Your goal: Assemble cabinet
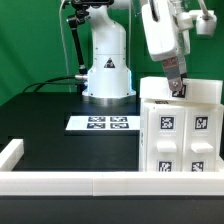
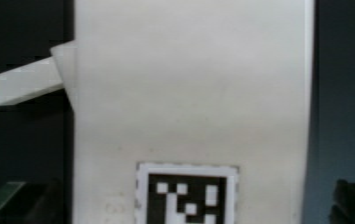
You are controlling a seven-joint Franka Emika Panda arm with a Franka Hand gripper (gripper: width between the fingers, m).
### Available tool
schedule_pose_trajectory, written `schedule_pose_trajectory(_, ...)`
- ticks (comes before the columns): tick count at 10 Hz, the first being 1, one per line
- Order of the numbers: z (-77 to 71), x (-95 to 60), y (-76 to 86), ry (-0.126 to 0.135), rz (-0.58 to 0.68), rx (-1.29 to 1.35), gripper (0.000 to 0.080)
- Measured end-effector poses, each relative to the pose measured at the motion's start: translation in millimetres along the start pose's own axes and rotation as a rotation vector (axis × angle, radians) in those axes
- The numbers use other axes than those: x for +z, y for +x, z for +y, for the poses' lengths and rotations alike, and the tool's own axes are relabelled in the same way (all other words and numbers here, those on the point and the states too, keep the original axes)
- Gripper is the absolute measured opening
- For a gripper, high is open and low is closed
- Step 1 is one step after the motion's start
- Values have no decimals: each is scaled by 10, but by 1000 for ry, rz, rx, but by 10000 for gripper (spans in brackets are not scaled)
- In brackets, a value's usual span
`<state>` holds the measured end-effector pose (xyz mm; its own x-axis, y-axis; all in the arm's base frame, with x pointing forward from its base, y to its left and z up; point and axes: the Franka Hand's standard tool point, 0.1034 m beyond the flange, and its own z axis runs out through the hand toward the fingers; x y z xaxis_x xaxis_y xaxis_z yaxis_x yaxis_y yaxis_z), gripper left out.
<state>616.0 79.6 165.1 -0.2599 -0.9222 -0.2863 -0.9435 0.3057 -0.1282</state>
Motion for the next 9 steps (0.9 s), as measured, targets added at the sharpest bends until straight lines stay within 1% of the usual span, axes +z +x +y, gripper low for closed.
schedule_pose_trajectory(3, -53, -149, -106, 26, -22, -51, 798)
schedule_pose_trajectory(4, -68, -158, -122, 35, -28, -58, 798)
schedule_pose_trajectory(7, -55, -140, -120, 31, -25, -144, 797)
schedule_pose_trajectory(8, -29, -151, -136, -4, -11, -342, 797)
schedule_pose_trajectory(9, -49, -175, -167, -16, -4, -504, 797)
